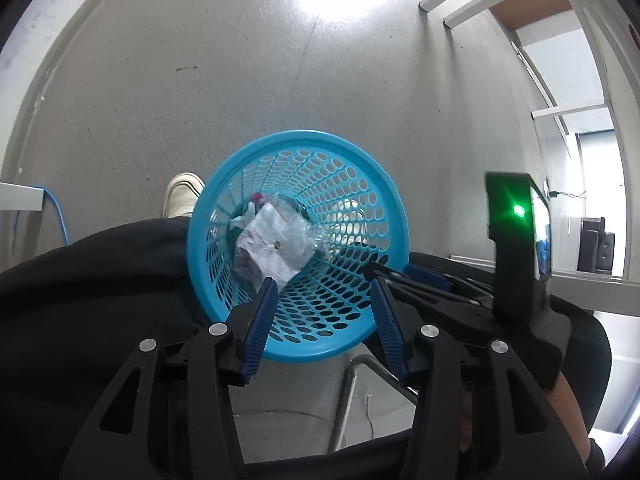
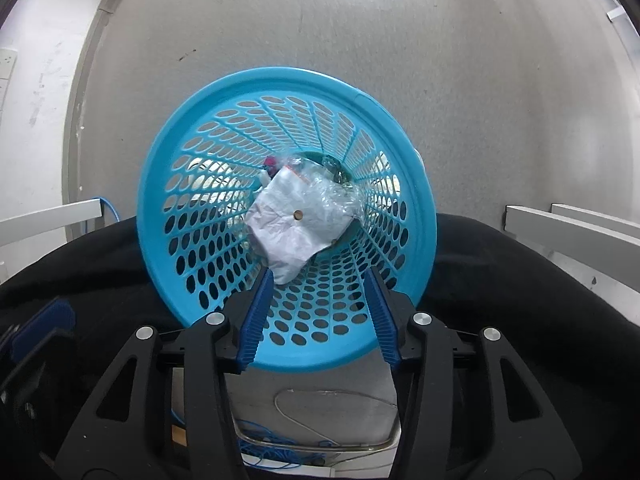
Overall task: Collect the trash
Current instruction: 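Open the left gripper over the basket while the right gripper releases the white-pink bag, then raise both open grippers back up to the trash on the tablecloth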
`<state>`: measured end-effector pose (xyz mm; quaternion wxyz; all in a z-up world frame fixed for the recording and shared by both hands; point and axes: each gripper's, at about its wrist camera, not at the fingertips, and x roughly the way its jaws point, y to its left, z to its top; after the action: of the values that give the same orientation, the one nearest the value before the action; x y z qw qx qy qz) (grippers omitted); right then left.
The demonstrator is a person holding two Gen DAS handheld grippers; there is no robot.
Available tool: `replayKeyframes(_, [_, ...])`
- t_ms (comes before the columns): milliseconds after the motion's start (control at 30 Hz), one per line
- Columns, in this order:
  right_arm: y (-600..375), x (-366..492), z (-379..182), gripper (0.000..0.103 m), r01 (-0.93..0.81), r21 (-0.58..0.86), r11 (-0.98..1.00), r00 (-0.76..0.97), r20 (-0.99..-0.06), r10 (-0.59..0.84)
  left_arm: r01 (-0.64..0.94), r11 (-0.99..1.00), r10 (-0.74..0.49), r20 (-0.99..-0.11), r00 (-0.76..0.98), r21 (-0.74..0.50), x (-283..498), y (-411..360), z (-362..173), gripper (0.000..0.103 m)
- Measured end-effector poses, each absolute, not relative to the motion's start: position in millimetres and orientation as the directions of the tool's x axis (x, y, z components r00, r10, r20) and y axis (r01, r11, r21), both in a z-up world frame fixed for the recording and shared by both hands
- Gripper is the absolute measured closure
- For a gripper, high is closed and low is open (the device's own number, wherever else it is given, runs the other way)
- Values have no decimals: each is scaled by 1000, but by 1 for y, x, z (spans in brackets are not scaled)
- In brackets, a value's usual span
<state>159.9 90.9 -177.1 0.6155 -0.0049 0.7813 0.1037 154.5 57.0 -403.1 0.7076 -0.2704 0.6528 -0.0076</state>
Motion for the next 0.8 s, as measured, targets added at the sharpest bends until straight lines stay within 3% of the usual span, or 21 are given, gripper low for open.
replayKeyframes(467, [89, 135, -103, 52, -238, 119, 964, -76, -992, 104, -309, 893, -244, -928, 280, -328, 133, 60, -365, 55])
replayKeyframes(800, [77, 104, -40, 50, -325, 142, 935, 55, -984, 168, -255, 935, -146, -921, 361, -248, 106, 51, -329, 47])
